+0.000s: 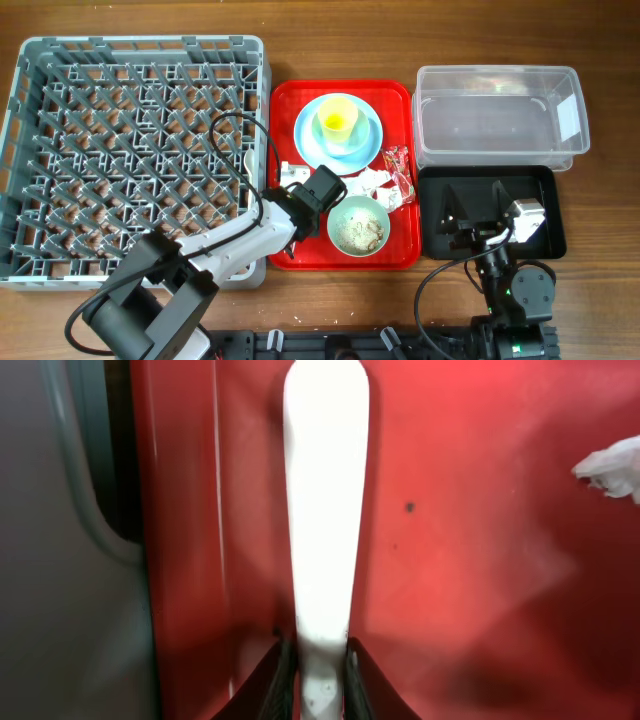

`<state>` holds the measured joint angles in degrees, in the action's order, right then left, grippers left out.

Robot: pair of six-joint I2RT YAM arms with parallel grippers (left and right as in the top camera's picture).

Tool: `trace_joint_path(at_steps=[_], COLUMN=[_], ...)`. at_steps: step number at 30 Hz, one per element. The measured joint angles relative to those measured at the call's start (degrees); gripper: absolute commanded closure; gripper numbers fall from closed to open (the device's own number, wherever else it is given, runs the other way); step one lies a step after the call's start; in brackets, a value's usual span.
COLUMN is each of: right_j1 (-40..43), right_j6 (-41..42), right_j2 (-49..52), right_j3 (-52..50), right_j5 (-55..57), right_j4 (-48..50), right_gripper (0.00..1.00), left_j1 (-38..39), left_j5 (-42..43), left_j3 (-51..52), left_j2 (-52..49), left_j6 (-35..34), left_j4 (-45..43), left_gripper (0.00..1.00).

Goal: Sort waste into correct bins and load items into the dishwasher rack
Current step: 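Carry the white fork with left gripper and place it in the rack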

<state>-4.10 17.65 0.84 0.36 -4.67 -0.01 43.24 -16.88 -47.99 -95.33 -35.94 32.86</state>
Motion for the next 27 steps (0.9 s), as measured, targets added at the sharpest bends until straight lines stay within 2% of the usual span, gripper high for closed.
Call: trace_joint_path(at_steps=[1, 2, 3, 7, 9, 11, 13, 15, 18, 21, 23, 27], right_j1=[0.0, 0.0, 0.0, 0.0, 0.0, 0.0, 0.0, 0.0, 0.0, 0.0, 0.0, 0.0], right_j6=[0.0, 0.0, 0.0, 0.0, 0.0, 0.0, 0.0, 0.0, 0.0, 0.0, 0.0, 0.0], right_j2=[0.0, 0.0, 0.0, 0.0, 0.0, 0.0, 0.0, 0.0, 0.0, 0.0, 0.0, 0.0], right_j3=[0.0, 0.0, 0.0, 0.0, 0.0, 0.0, 0.0, 0.0, 0.0, 0.0, 0.0, 0.0], right_j5=[0.0, 0.0, 0.0, 0.0, 0.0, 0.0, 0.0, 0.0, 0.0, 0.0, 0.0, 0.0], right_j4=[0.0, 0.0, 0.0, 0.0, 0.0, 0.0, 0.0, 0.0, 0.0, 0.0, 0.0, 0.0], right_gripper=[0.0, 0.0, 0.0, 0.0, 0.0, 0.0, 0.0, 0.0, 0.0, 0.0, 0.01, 0.0], left_j1=[0.0, 0.0, 0.0, 0.0, 0.0, 0.0, 0.0, -0.3, -5.7, -15.5, -21.0, -24.3], left_j5=[0.0, 0.0, 0.0, -0.4, -0.5, -1.9, -4.2, -8.1, -16.5, -19.5, -16.9, -3.3], left_j3=[0.0, 0.0, 0.0, -0.1, -1.4, -7.3, -15.4, -18.1, -18.1, -18.0, -18.0, -17.9], left_j2=[0.0, 0.0, 0.0, 0.0, 0.8, 6.4, 15.8, 23.2, 26.2, 23.7, 20.3, 11.8], left_j6=[0.0, 0.0, 0.0, -0.4, -0.3, 0.3, 3.8, 5.4, 7.5, 11.1, 14.2, 22.8], left_j4=[0.0, -0.1, -0.1, 0.3, 5.5, 11.0, 10.6, 11.1, 16.4, 16.9, 17.6, 21.6], left_gripper=[0.82, 0.94, 0.96, 0.96, 0.96, 0.96, 0.96, 0.96, 0.96, 0.96, 0.96, 0.94])
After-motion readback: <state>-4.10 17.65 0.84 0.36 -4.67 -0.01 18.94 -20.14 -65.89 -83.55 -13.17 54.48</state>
